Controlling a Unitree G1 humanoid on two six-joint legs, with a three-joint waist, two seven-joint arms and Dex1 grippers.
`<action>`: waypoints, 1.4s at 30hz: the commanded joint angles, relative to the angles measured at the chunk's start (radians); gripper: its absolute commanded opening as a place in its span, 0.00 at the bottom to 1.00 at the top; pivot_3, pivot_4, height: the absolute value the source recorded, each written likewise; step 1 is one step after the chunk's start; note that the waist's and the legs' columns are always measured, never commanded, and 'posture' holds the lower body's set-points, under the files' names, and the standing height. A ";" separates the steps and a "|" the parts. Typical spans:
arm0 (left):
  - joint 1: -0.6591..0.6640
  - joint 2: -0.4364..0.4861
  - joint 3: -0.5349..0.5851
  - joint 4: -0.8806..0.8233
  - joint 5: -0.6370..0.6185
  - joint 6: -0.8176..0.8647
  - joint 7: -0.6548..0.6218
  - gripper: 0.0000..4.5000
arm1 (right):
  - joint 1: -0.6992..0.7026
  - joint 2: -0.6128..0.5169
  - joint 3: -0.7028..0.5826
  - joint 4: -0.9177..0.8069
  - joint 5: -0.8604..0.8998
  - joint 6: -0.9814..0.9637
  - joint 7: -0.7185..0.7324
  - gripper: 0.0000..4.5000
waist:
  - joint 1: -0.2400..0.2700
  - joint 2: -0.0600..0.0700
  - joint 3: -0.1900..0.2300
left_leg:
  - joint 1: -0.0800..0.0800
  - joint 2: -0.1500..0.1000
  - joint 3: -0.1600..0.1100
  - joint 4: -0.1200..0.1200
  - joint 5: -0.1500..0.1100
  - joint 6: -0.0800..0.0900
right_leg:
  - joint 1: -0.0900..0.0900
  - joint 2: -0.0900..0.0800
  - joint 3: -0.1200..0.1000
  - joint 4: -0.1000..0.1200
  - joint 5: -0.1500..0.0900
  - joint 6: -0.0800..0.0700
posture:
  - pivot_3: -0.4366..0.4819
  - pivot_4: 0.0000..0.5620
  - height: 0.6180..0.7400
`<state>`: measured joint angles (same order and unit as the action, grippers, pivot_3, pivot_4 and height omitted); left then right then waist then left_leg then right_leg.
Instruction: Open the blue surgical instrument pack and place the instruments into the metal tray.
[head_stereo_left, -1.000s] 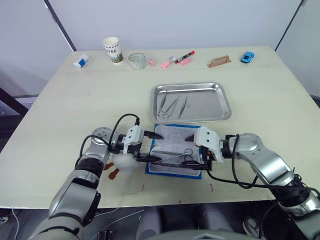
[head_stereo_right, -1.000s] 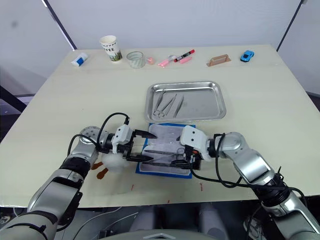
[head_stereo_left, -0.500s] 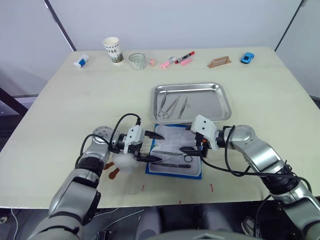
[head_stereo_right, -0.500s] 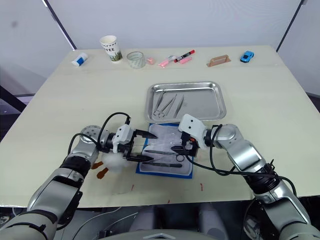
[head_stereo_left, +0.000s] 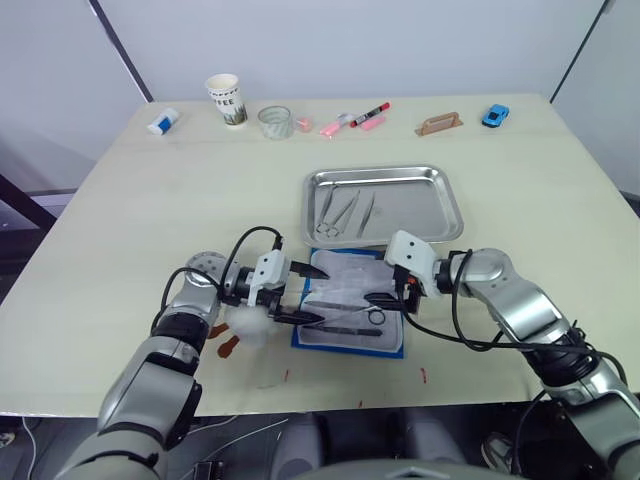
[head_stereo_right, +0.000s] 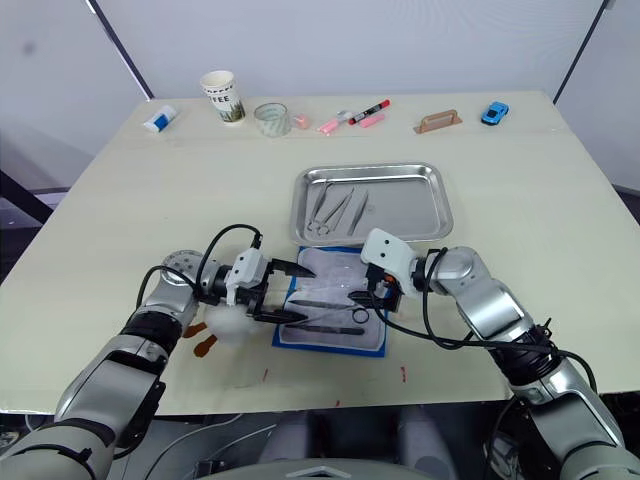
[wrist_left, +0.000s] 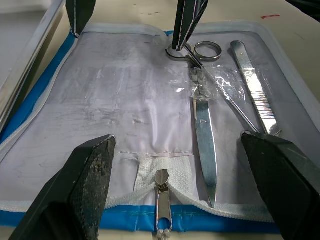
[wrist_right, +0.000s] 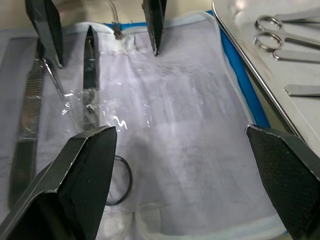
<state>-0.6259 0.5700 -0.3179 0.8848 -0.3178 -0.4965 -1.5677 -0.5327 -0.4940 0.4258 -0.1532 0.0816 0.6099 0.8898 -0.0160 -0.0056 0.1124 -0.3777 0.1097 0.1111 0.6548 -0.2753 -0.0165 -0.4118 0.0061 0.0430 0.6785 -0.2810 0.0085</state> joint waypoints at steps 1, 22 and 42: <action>0.047 0.002 -0.068 0.057 0.058 0.012 -0.047 0.95 | -0.037 -0.009 0.000 -0.018 -0.009 0.002 0.017 1.00 | 0.000 0.000 0.000 | 0.000 0.000 0.000 0.000 0.000 0.000 | 0.000 0.000 0.000 0.000 0.000 0.000 | 0.48 0.27 1.00; 0.030 0.005 -0.062 0.062 0.052 0.016 -0.047 0.95 | -0.042 -0.045 0.088 -0.029 -0.046 0.012 0.105 1.00 | 0.000 0.000 0.000 | -0.001 0.000 0.000 0.000 0.000 0.000 | -0.001 0.000 0.000 0.000 0.000 0.000 | 0.48 0.27 1.00; 0.026 -0.001 -0.066 0.068 0.055 0.016 -0.047 0.95 | -0.032 -0.003 0.106 -0.071 -0.066 0.024 0.072 1.00 | 0.001 0.000 0.000 | -0.001 0.000 -0.001 0.000 0.000 0.000 | -0.001 0.000 -0.001 0.000 0.000 0.000 | 0.48 0.27 1.00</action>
<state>-0.6437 0.5693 -0.3254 0.8935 -0.3198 -0.4917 -1.5702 -0.5619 -0.5000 0.5376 -0.1864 0.0140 0.6303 0.9650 -0.0154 -0.0059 0.1126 -0.3783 0.1097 0.1106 0.6548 -0.2753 -0.0165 -0.4126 0.0060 0.0425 0.6784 -0.2810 0.0084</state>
